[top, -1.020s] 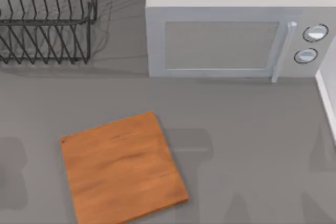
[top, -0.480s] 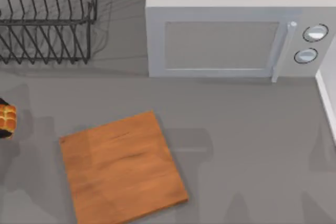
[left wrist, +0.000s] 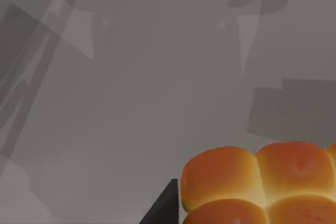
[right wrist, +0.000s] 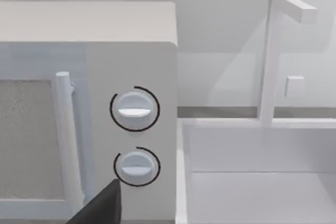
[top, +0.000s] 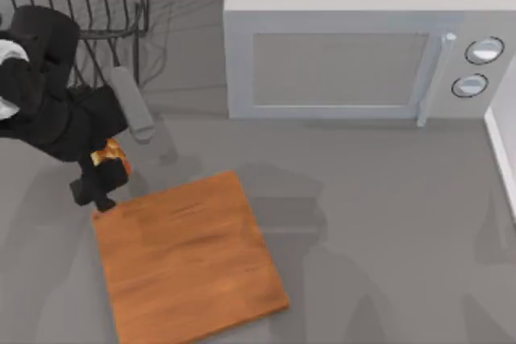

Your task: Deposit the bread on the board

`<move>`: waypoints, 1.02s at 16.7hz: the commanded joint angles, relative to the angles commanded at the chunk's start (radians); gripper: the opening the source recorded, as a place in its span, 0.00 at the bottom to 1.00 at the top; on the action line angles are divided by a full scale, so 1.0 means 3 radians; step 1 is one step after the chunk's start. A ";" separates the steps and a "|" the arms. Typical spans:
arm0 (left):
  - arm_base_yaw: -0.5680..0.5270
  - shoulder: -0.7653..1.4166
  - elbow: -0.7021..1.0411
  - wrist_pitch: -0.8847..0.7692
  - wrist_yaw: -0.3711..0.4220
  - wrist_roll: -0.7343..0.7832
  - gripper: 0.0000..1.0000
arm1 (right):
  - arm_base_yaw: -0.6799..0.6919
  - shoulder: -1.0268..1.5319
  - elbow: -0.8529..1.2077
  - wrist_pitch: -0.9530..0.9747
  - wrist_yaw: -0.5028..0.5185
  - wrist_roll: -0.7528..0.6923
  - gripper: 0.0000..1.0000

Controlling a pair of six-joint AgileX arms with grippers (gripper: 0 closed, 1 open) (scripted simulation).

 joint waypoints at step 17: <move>-0.3389 -0.0181 -0.2151 0.3024 -0.4080 -0.5356 0.00 | 0.0000 0.0000 0.0000 0.0000 0.0000 0.0000 1.00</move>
